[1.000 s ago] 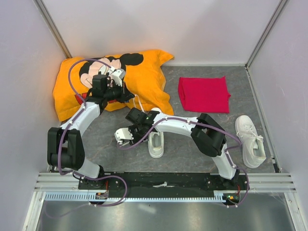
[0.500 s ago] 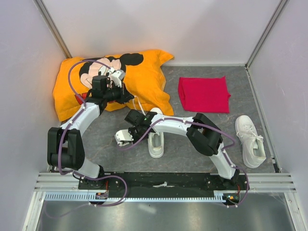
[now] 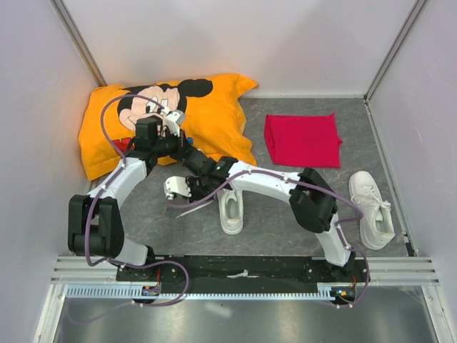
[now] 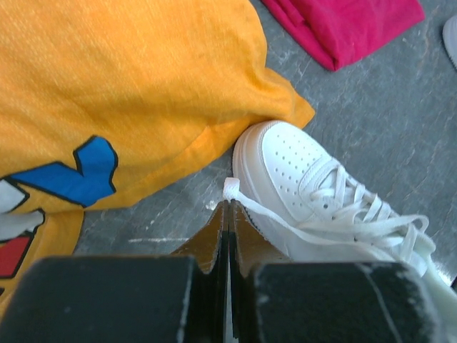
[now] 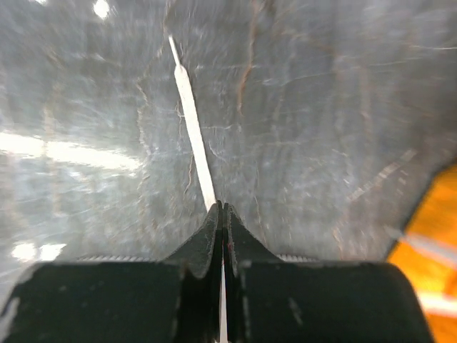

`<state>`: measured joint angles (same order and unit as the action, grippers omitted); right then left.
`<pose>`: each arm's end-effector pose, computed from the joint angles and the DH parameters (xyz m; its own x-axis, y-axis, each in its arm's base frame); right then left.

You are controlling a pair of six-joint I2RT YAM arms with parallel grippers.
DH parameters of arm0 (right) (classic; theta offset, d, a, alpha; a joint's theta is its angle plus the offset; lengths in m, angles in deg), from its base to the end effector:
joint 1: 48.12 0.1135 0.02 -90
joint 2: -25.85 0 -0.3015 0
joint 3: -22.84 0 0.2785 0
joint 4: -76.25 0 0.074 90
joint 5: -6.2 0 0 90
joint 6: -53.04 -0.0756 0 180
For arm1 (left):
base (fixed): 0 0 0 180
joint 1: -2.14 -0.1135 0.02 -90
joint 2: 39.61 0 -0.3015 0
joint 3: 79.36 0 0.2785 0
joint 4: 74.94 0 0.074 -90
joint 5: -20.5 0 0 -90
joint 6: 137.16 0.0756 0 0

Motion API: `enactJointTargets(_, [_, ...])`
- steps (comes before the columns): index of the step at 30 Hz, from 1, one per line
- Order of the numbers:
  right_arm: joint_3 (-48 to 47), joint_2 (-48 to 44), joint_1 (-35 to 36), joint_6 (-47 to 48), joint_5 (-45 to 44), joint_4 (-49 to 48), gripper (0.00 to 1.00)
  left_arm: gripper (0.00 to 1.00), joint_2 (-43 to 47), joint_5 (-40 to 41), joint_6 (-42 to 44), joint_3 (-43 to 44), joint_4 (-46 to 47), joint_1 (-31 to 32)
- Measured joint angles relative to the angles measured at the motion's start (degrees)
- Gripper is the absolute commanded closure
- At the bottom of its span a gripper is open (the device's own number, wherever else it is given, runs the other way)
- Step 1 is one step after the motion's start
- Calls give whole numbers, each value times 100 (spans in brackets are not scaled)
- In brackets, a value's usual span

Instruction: Tie the shoes

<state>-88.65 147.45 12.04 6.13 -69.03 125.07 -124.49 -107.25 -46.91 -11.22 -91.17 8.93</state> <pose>0.2460 0.4677 0.1954 0.3065 -0.7933 -0.5261 -0.9515 -0.2395 -0.1931 0.3639 -0.0899 0.2608 -0.5377 0.0675 -0.8404 0.6059 0.7241 -0.3295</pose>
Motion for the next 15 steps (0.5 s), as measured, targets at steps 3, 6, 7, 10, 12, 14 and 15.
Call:
enactJointTargets(3, [2,-435,-24,-341,52,68,100,98,306,0,295,-203,-131,-74])
enactJointTargets(6, [177,-992,-68,-562,146,48,77,99,616,-11,527,-415,-229,-210])
enactJointTargets(7, [269,-1165,-87,-608,162,39,71,98,684,-17,575,-474,-260,-258])
enactJointTargets(10, [398,-1379,-133,-553,166,33,60,99,739,-33,664,-560,-369,-372])
enactJointTargets(12, [284,-1189,-153,-468,166,107,55,99,723,-52,669,-570,-396,-402])
enactJointTargets(14, [26,-813,-153,-378,164,227,50,99,713,-127,664,-570,-393,-407])
enactJointTargets(15, [-111,-597,-151,-326,164,264,50,98,686,-157,662,-566,-385,-407])
